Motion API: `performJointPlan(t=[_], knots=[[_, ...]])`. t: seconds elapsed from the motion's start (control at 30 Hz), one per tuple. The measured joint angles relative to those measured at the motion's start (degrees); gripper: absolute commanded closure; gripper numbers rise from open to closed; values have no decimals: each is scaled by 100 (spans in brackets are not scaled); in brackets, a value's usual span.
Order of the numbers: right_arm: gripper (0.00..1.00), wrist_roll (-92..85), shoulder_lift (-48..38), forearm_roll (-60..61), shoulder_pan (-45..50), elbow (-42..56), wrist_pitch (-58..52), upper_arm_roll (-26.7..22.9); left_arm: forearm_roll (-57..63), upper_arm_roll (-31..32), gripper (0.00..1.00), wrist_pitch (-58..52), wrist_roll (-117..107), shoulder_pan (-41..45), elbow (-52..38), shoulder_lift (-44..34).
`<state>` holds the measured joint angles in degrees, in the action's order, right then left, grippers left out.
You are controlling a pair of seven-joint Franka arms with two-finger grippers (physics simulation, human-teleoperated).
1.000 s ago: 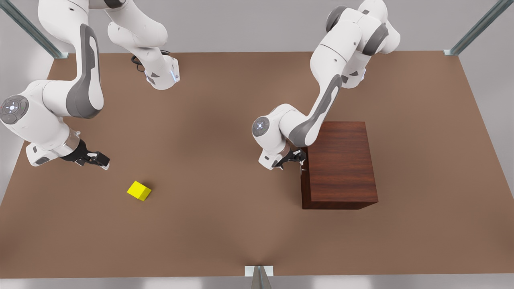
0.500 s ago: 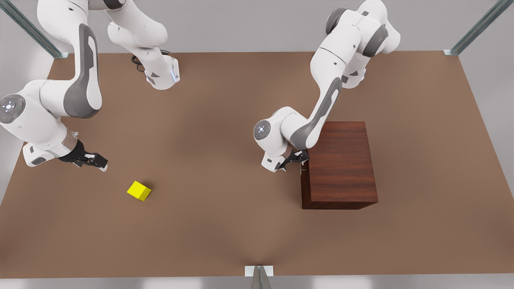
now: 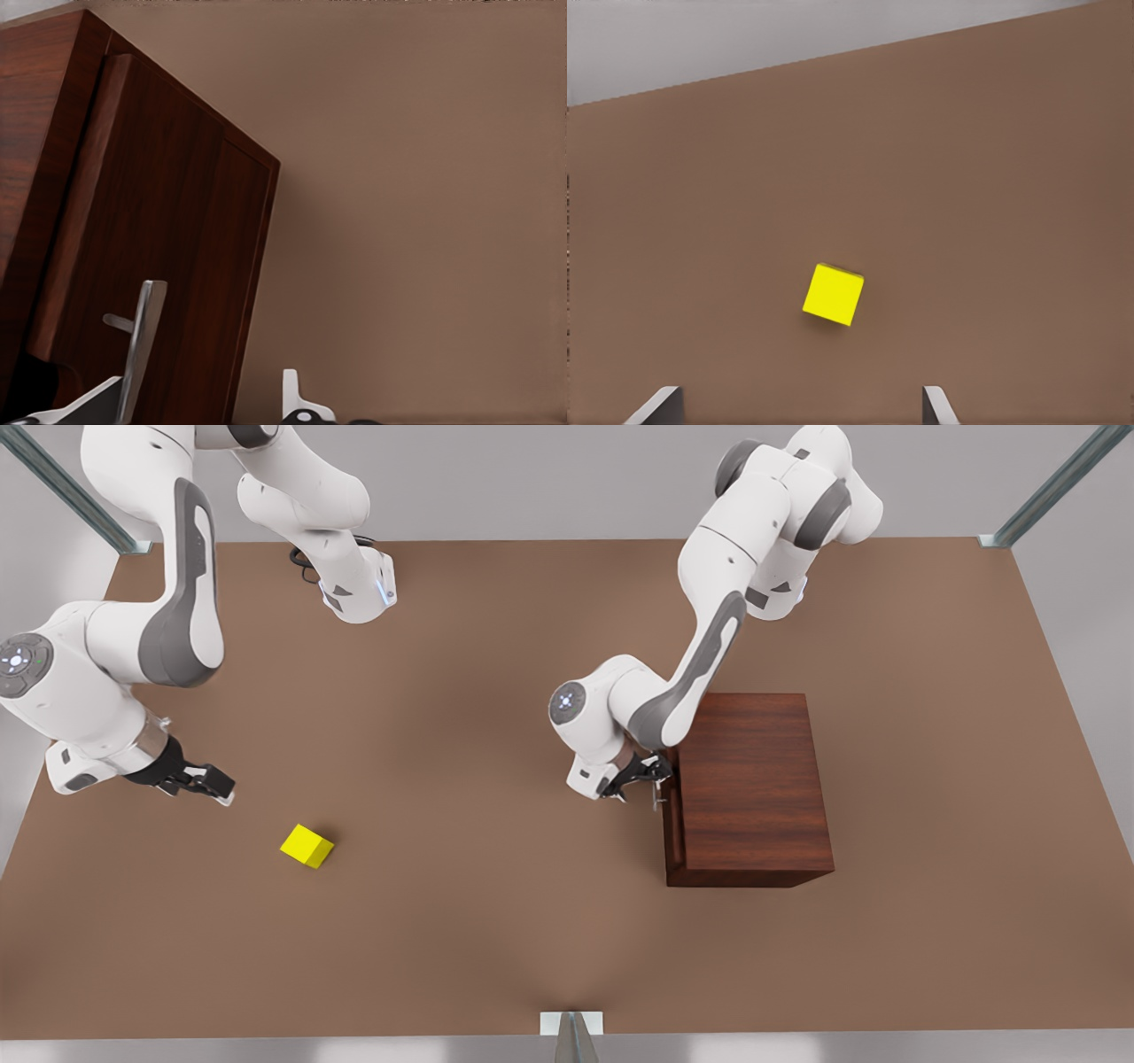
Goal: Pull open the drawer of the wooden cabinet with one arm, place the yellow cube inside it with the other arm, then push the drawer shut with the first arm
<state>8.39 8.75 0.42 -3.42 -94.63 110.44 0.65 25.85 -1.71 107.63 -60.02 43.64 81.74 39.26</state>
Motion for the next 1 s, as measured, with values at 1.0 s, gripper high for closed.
performJointPlan(t=[1.0], knots=[[0,-573,313,313,97,145,-160,107,-395,99,0,1,-146,144,-238,146]])
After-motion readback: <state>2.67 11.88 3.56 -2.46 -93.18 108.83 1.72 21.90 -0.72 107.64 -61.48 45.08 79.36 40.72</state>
